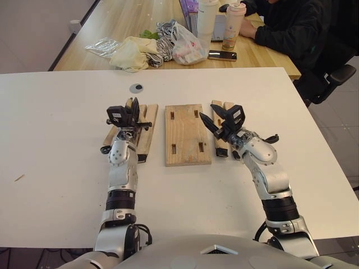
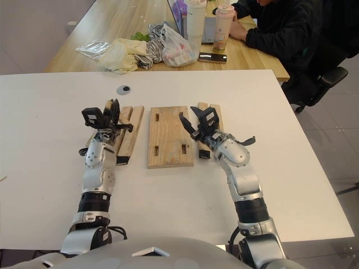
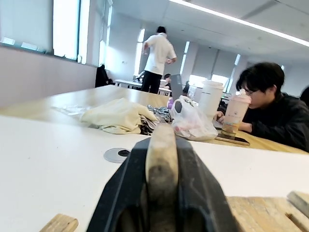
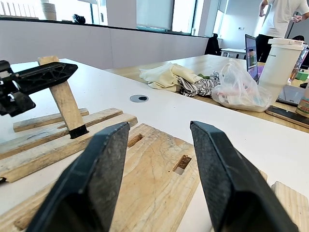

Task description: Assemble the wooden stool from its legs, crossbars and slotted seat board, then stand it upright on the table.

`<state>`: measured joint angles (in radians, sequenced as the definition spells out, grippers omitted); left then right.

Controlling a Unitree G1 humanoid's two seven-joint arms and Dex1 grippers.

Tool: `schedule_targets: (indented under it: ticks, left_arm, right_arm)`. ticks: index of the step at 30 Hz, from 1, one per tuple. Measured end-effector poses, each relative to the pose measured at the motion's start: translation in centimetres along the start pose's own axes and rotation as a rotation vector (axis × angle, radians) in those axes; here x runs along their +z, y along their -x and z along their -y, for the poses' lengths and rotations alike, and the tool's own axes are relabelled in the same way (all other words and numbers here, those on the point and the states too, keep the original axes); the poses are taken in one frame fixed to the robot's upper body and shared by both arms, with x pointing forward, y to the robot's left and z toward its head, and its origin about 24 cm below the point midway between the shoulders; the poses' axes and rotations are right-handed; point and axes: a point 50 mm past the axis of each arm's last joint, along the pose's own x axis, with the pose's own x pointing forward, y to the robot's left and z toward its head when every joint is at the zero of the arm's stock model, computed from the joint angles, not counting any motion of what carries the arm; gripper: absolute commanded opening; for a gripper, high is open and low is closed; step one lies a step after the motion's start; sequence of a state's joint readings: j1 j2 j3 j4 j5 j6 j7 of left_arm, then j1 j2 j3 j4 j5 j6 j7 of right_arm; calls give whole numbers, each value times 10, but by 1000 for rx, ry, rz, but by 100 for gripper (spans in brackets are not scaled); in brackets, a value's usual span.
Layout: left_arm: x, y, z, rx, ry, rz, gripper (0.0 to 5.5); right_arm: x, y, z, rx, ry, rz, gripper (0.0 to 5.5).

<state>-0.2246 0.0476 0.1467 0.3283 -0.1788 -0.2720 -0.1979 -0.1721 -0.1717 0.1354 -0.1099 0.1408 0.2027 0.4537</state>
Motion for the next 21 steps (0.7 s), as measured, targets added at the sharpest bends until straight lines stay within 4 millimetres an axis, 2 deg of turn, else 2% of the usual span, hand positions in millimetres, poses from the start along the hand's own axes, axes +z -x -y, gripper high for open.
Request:
schedule_targets:
  ticks: [7,11,14,18,21]
  left_arm:
    - [-18,4,-7,-43,-42,-26,38]
    - [-17,4,-6,-64,-31,-20,38]
    - [-8,1,1,-90,-5,-1,38]
    - [-7,-2,19,-145,6,-47,102]
    - [-8,-3,22,-154,-27,-131,147]
  right_arm:
    - [0,0,0,-2,0,-1,232]
    - [0,0,1,-5,0,-1,232]
    - [-1,0,1,-10,1,-3,232]
    - [-1,0,1,-18,8,-8,232]
    - [-1,0,1,-23,7,-8,232]
